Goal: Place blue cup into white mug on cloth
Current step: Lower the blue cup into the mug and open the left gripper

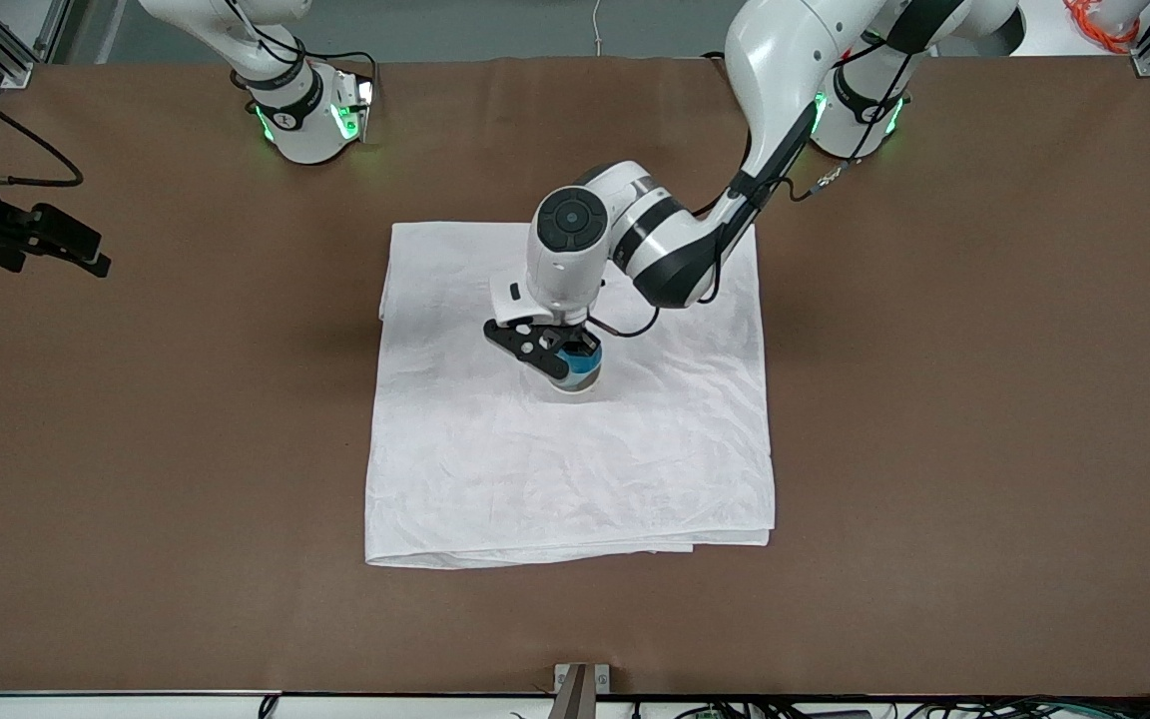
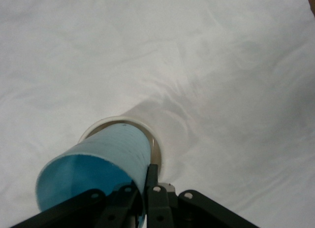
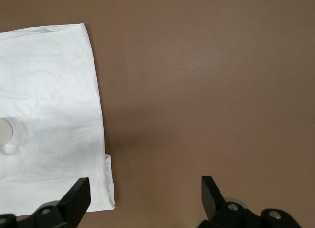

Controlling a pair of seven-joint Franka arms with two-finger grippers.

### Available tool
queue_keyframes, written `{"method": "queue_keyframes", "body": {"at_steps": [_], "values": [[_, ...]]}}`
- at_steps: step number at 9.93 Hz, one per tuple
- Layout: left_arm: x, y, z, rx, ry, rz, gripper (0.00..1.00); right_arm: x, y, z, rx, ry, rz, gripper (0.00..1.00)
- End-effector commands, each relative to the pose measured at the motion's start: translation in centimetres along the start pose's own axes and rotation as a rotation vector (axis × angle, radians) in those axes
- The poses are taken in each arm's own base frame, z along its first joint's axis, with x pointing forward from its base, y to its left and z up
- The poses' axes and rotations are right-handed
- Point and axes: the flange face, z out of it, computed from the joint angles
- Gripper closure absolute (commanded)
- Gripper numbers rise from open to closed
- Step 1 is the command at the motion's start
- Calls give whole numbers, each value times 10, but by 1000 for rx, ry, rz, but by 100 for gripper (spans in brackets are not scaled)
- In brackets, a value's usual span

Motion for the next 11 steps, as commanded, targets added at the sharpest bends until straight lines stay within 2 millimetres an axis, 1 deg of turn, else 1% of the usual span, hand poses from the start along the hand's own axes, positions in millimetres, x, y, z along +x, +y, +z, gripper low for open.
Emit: {"method": "queue_keyframes", "body": {"at_steps": [1, 2, 4, 5, 6, 7, 9, 10, 11], "values": [[1, -7, 1, 53, 10, 23, 100, -4, 4, 0, -10, 6, -56, 1], [0, -6, 6, 53, 4, 22, 100, -4, 7, 0, -10, 6, -55, 1], [0, -3, 3, 48, 7, 24, 100, -3, 10, 1, -8, 5, -46, 1], [0, -2, 6, 49, 4, 24, 99, -3, 10, 0, -8, 6, -40, 1], [-1, -2, 8, 48, 1, 22, 96, -3, 10, 0, -6, 8, -38, 1], [-1, -1, 9, 46, 0, 12, 90, -3, 10, 0, -6, 8, -38, 1], [-2, -1, 12, 49, -4, -15, 88, -3, 9, 0, -6, 8, -41, 1], [-1, -3, 10, 45, -3, -21, 83, -3, 9, 0, -6, 6, -41, 1], [1, -2, 1, 44, 11, -20, 72, -3, 9, 0, -6, 6, -41, 1]]}}
